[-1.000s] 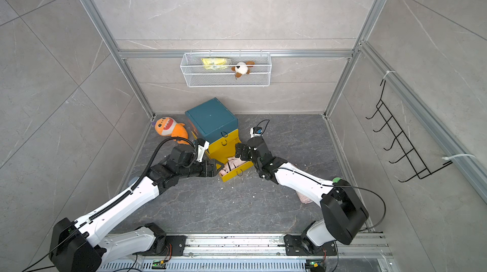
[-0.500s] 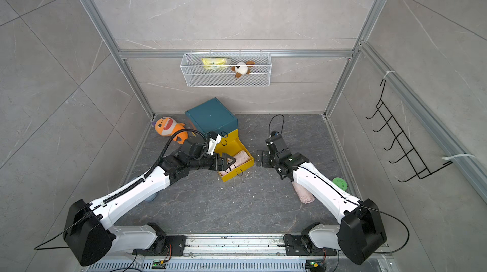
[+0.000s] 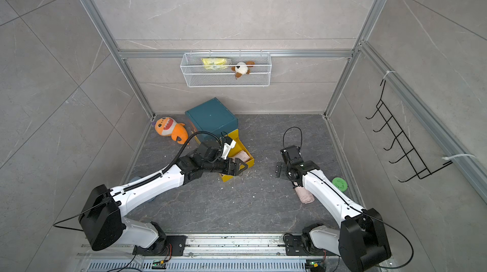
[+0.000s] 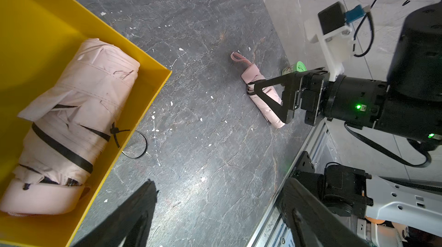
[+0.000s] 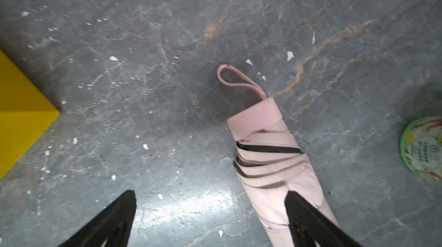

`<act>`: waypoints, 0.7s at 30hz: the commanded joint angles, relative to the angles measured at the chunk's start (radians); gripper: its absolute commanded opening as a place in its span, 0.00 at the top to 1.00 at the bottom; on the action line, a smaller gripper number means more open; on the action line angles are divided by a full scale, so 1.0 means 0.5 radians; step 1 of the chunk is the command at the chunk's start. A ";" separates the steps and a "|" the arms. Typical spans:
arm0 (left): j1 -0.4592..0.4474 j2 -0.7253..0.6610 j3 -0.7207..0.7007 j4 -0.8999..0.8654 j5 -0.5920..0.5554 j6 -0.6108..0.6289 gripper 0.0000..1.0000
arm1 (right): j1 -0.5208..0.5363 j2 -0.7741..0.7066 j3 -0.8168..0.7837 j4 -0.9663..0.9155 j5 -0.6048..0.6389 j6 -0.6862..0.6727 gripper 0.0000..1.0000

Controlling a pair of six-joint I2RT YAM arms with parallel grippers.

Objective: Place the umbrella in the drawer by color
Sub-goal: Pick up the umbrella from the center of the board.

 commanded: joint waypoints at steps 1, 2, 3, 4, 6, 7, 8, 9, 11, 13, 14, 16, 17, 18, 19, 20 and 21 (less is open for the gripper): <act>0.001 0.015 0.038 0.135 0.094 -0.022 0.14 | -0.094 0.030 -0.054 -0.056 0.043 -0.013 0.00; 0.001 0.019 0.032 0.146 0.101 -0.026 0.13 | -0.119 0.046 -0.059 -0.047 0.029 -0.022 0.00; 0.002 0.022 0.031 0.153 0.107 -0.026 0.13 | -0.148 0.069 -0.061 -0.040 0.019 -0.024 0.00; 0.000 0.025 0.026 0.161 0.113 -0.029 0.13 | -0.169 0.088 -0.061 -0.036 0.009 -0.024 0.00; 0.001 0.036 0.020 0.183 0.121 -0.041 0.13 | -0.220 0.141 -0.044 -0.043 -0.021 -0.024 0.00; 0.001 0.039 0.020 0.191 0.126 -0.043 0.13 | -0.250 0.165 -0.037 -0.042 -0.044 -0.027 0.00; 0.001 0.042 0.017 0.202 0.136 -0.048 0.13 | -0.289 0.191 -0.031 -0.035 -0.075 -0.036 0.00; 0.001 0.042 0.014 0.218 0.145 -0.057 0.13 | -0.333 0.217 -0.026 -0.031 -0.101 -0.037 0.00; 0.001 0.039 0.006 0.242 0.151 -0.068 0.13 | -0.405 0.257 -0.032 -0.005 -0.186 -0.040 0.00; 0.000 0.032 -0.002 0.253 0.157 -0.068 0.13 | -0.462 0.315 -0.023 0.007 -0.252 -0.037 0.00; 0.001 0.023 -0.009 0.257 0.156 -0.065 0.13 | -0.483 0.341 -0.021 0.009 -0.284 -0.037 0.00; 0.001 0.009 -0.021 0.262 0.154 -0.061 0.13 | -0.499 0.380 -0.019 0.031 -0.338 -0.040 0.00; 0.001 0.001 -0.026 0.264 0.146 -0.057 0.13 | -0.501 0.402 -0.012 0.033 -0.360 -0.042 0.00; 0.002 -0.002 -0.033 0.265 0.143 -0.054 0.13 | -0.500 0.415 -0.014 0.040 -0.386 -0.040 0.00; 0.001 -0.007 -0.038 0.266 0.137 -0.051 0.13 | -0.501 0.424 -0.022 0.059 -0.421 -0.035 0.00; 0.002 -0.011 -0.043 0.264 0.134 -0.048 0.13 | -0.498 0.434 -0.034 0.070 -0.452 -0.026 0.00; 0.004 -0.016 -0.047 0.266 0.129 -0.046 0.13 | -0.496 0.438 -0.043 0.079 -0.473 -0.024 0.00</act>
